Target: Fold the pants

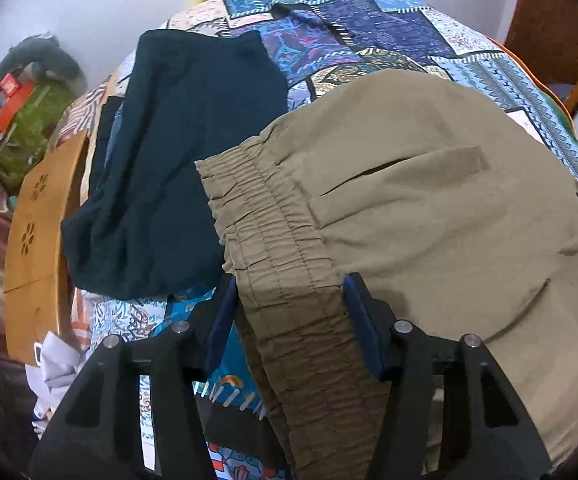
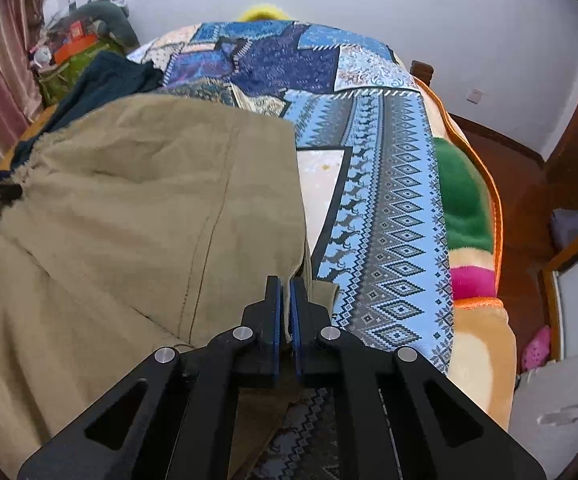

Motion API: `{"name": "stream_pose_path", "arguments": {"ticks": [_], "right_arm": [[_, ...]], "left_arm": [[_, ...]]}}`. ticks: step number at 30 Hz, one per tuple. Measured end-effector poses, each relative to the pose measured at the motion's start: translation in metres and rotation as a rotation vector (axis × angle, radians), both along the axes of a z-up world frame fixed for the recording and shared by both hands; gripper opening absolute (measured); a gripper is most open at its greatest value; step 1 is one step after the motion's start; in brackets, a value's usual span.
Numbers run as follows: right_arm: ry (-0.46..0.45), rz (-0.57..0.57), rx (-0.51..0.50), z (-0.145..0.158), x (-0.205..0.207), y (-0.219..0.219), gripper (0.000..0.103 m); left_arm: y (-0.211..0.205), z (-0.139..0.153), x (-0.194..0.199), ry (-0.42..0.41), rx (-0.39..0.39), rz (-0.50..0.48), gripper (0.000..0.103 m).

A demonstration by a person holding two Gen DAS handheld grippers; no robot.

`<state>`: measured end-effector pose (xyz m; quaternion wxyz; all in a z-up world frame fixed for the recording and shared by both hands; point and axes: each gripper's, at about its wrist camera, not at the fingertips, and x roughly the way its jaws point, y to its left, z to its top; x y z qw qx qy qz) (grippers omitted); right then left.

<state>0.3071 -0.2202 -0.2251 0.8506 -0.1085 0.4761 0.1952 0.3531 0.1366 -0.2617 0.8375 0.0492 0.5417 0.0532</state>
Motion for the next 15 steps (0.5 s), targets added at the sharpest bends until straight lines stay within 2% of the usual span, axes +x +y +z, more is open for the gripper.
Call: {"name": "stream_pose_path", "arguments": {"ticks": [4, 9, 15], "right_arm": [[0.027, -0.015, -0.010, -0.003, 0.004, 0.001, 0.004], [0.057, -0.033, 0.026, 0.005, 0.008, -0.004, 0.004], [-0.032, -0.078, 0.098, 0.042, 0.007, -0.014, 0.009]], "left_arm": [[0.004, 0.001, -0.001, 0.006, -0.022, -0.007, 0.057], [0.019, 0.016, -0.003, 0.006, -0.140, 0.038, 0.057], [0.030, 0.051, -0.008, -0.097, -0.102, 0.066, 0.063]]}}
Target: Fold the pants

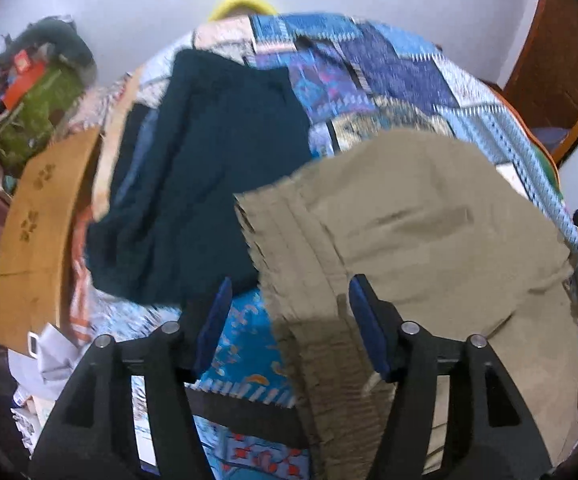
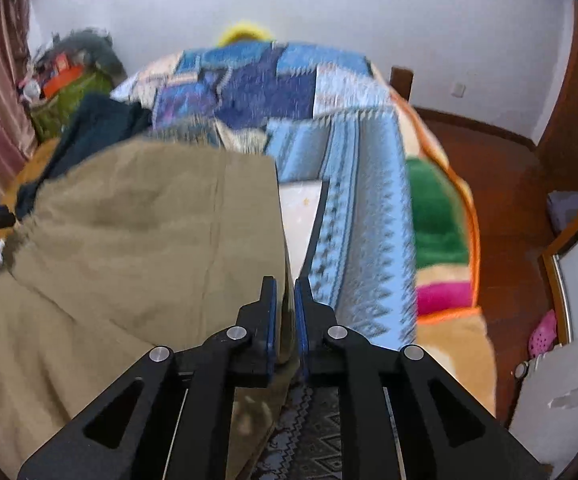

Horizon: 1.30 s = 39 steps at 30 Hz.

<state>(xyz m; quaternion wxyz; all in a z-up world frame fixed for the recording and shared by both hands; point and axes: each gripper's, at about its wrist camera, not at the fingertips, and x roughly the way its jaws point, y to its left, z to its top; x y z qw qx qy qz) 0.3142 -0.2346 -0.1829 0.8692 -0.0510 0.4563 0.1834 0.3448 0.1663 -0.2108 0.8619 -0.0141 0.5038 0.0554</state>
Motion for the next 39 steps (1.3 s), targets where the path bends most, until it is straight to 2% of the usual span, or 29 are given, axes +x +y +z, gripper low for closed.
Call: {"name": "stream_pose_path", "arguments": {"ticks": [3, 7, 8, 14, 23, 26, 30, 33, 34, 36, 38, 39], "right_arm": [[-0.040, 0.005, 0.026, 0.019, 0.004, 0.001, 0.016], [-0.089, 0.018, 0.057, 0.037, 0.018, 0.010, 0.034], [-0.095, 0.020, 0.062, 0.038, 0.023, 0.013, 0.039], [-0.065, 0.029, 0.083, 0.023, 0.061, 0.033, 0.045], [0.087, 0.031, 0.081, -0.030, 0.129, 0.063, 0.045], [0.140, 0.025, 0.091, -0.046, 0.150, 0.073, 0.045], [0.229, -0.024, 0.098, -0.074, 0.176, 0.083, 0.045], [0.271, -0.020, 0.165, -0.089, 0.179, 0.089, 0.045], [0.268, -0.014, 0.171, -0.091, 0.177, 0.092, 0.046], [0.242, 0.013, 0.131, -0.093, 0.170, 0.101, 0.044], [0.227, 0.046, 0.077, -0.093, 0.165, 0.109, 0.023], [0.222, 0.055, 0.071, -0.092, 0.163, 0.111, 0.019]], "left_arm": [[0.008, 0.016, 0.003, -0.043, -0.011, 0.013, 0.069], [0.020, 0.028, 0.014, -0.079, -0.015, 0.031, 0.076], [0.023, 0.028, 0.018, -0.080, -0.015, 0.037, 0.076], [0.031, 0.003, 0.051, -0.021, -0.016, 0.058, 0.077], [0.043, -0.050, 0.089, 0.099, -0.082, 0.078, 0.077], [0.047, -0.066, 0.100, 0.141, -0.143, 0.073, 0.077], [0.050, -0.077, 0.104, 0.157, -0.224, 0.069, 0.077], [0.047, -0.079, 0.106, 0.150, -0.222, 0.048, 0.076], [0.046, -0.079, 0.106, 0.145, -0.216, 0.042, 0.071], [0.042, -0.079, 0.106, 0.134, -0.193, 0.036, 0.066], [0.039, -0.077, 0.106, 0.117, -0.163, 0.032, 0.058], [0.037, -0.075, 0.105, 0.102, -0.140, 0.032, 0.056]]}}
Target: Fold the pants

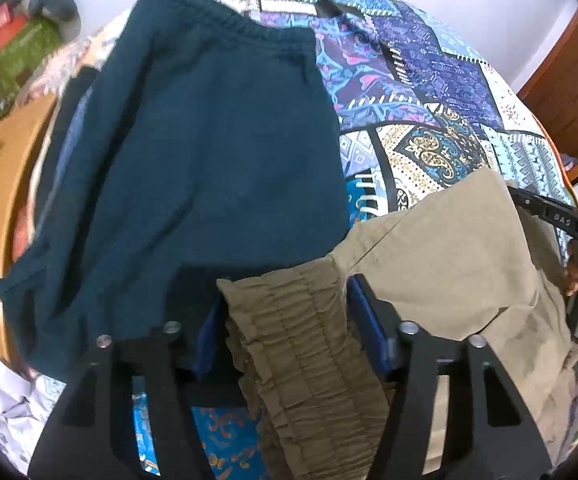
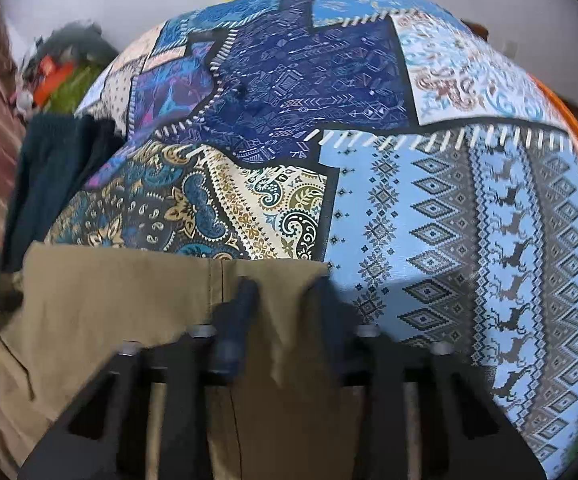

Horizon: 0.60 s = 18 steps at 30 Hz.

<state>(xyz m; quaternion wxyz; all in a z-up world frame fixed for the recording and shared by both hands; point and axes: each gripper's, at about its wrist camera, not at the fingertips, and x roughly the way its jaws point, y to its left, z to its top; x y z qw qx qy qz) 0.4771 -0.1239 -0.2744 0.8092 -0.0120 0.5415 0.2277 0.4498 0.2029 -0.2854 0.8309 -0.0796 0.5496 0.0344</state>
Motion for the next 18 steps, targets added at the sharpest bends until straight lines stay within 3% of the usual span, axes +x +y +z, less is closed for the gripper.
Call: {"name": "stream_pose_path", "arguments": {"ticks": [1, 4, 8, 18], "right_arm": [[0.001, 0.003, 0.005, 0.001, -0.001, -0.001, 0.013], [-0.059, 0.003, -0.023, 0.011, -0.007, -0.002, 0.011], [-0.178, -0.023, -0.019, 0.045, -0.016, -0.010, 0.010], [-0.455, -0.059, 0.126, 0.184, -0.043, -0.026, 0.010]], "left_arm": [[0.000, 0.002, -0.001, -0.011, 0.016, 0.000, 0.053], [-0.004, 0.015, -0.005, -0.061, 0.073, -0.006, 0.048], [-0.008, 0.044, -0.010, -0.138, 0.141, -0.012, 0.046], [-0.017, 0.141, -0.031, -0.333, 0.197, -0.004, 0.046]]}}
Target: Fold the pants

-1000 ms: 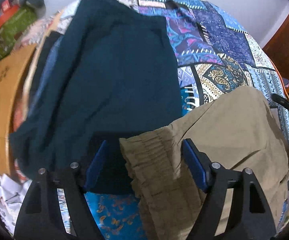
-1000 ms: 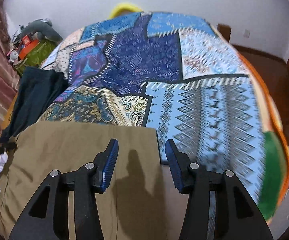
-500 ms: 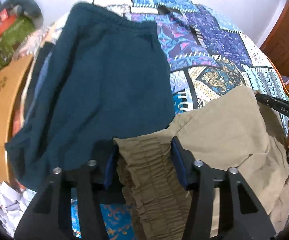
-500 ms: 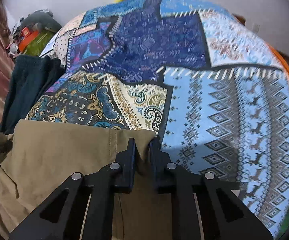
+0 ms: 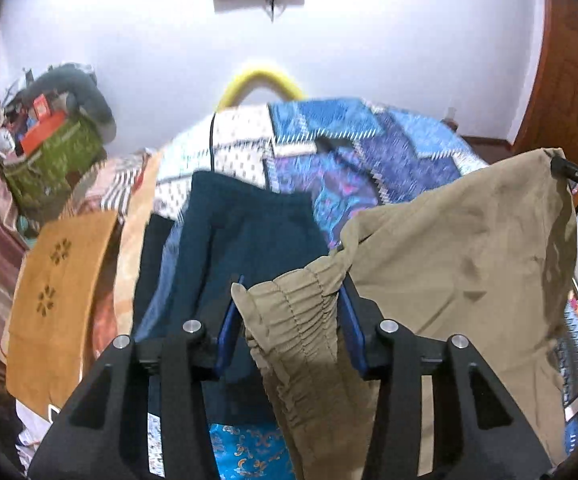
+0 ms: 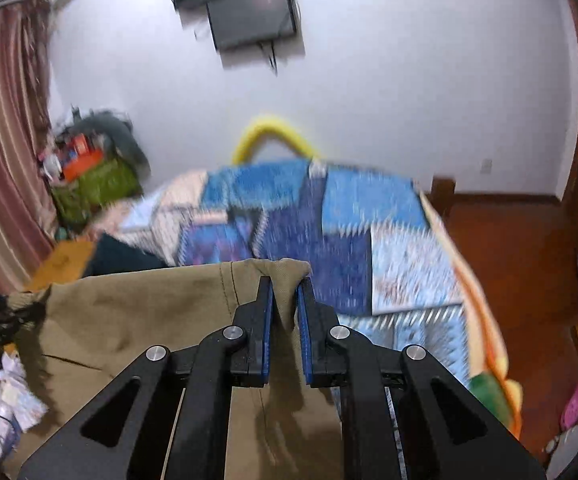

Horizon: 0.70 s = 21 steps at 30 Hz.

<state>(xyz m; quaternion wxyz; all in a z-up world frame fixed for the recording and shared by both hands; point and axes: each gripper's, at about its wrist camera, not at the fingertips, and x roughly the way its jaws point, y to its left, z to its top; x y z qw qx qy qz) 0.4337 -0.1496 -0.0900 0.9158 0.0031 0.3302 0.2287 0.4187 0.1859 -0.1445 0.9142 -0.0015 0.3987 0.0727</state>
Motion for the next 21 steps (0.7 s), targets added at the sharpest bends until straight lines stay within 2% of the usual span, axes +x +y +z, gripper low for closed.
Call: {"name": "stream_pose_path", "arguments": {"ticks": [3, 12, 17, 21], "right_arm": [[-0.022, 0.011, 0.012, 0.016, -0.014, -0.005, 0.010], [-0.038, 0.046, 0.018, 0.024, -0.088, -0.032, 0.010], [-0.040, 0.056, 0.008, 0.023, -0.123, -0.043, 0.010], [-0.018, 0.069, -0.015, 0.010, -0.153, -0.049, 0.010]], "left_arm": [[-0.007, 0.011, -0.011, -0.003, 0.006, -0.020, 0.046], [-0.029, 0.015, -0.071, -0.014, 0.008, -0.075, 0.046], [-0.039, 0.013, -0.105, -0.016, 0.015, -0.112, 0.046], [-0.049, 0.000, -0.130, 0.001, 0.058, -0.145, 0.047]]}}
